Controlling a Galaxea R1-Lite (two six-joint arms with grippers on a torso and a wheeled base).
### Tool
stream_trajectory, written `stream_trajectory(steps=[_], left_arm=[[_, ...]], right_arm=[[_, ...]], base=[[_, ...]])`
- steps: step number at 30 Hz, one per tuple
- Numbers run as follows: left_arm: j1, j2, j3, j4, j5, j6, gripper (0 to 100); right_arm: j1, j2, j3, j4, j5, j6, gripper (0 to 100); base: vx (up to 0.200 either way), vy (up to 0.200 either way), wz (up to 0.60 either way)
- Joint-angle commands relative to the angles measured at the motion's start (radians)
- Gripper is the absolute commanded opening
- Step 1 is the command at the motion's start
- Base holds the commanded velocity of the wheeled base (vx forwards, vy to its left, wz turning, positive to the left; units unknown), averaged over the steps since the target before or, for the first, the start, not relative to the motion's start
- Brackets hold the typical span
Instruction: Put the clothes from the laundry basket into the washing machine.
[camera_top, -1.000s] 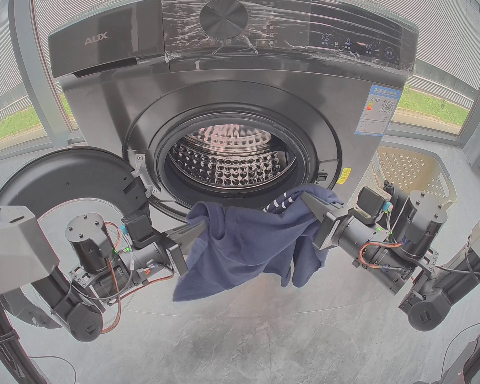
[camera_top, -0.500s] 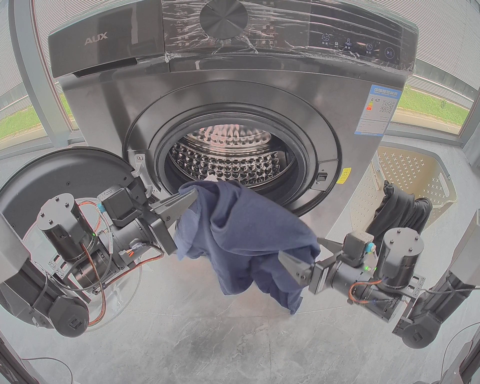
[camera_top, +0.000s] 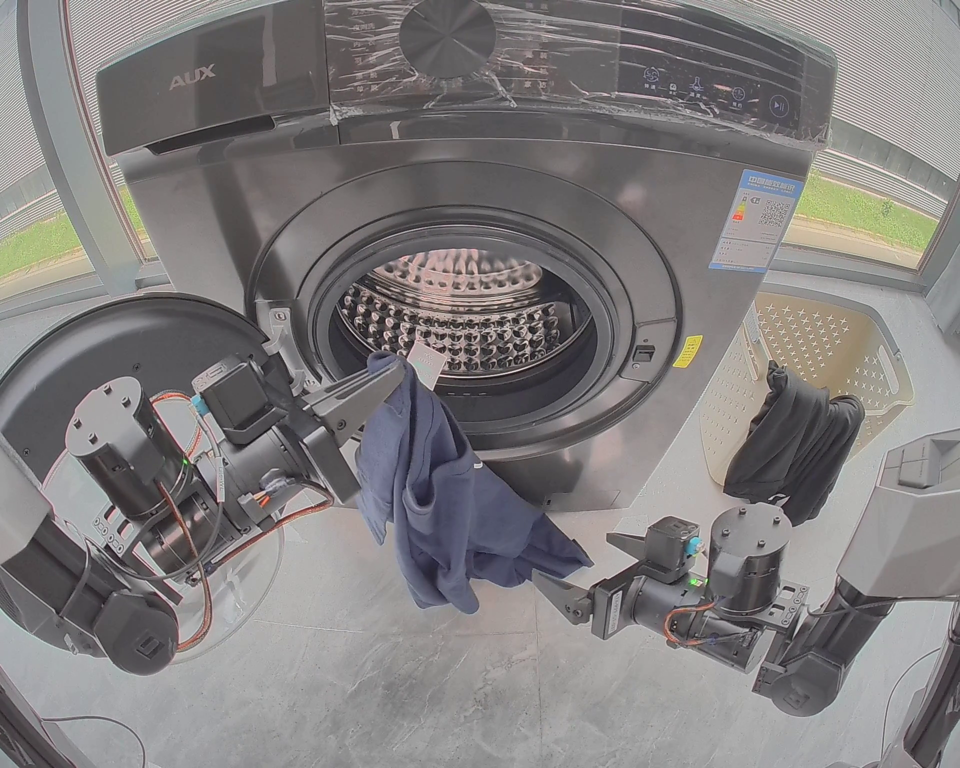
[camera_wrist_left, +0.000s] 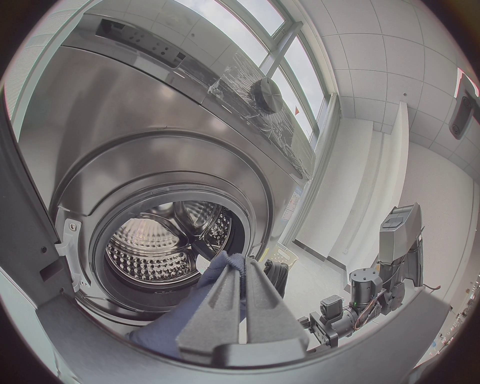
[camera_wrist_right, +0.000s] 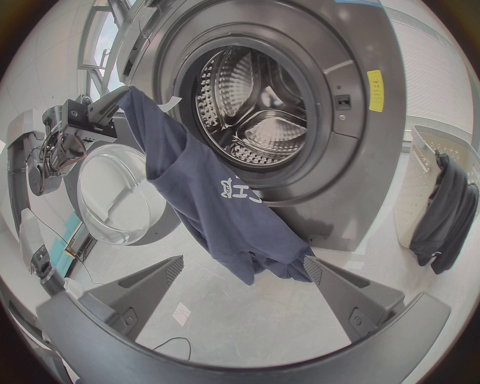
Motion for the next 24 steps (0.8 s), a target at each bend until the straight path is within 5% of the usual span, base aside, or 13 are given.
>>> stream_trajectory(steps=[1, 7, 12, 24], left_arm=[[-0.011, 0.0, -0.003, -0.001, 0.011, 0.001, 0], [-0.016, 0.006, -0.01, -0.001, 0.039, 0.0, 0], [-0.016, 0.001, -0.01, -0.001, 0.039, -0.002, 0], [-0.017, 0.001, -0.009, -0.001, 0.039, -0.003, 0]], right_arm=[[0.053, 0.03, -0.05, -0.028, 0.025, -0.012, 100], [0.125, 0.062, -0.117, -0.062, 0.036, -0.012, 100], [0.119, 0.131, -0.257, -0.07, 0.038, -0.014, 100], [0.102, 0.213, -0.41, -0.071, 0.036, -0.015, 100]], base=[[0.0, 0.0, 0.0], [0.0, 0.0, 0.0], [0.0, 0.0, 0.0], [0.0, 0.0, 0.0]])
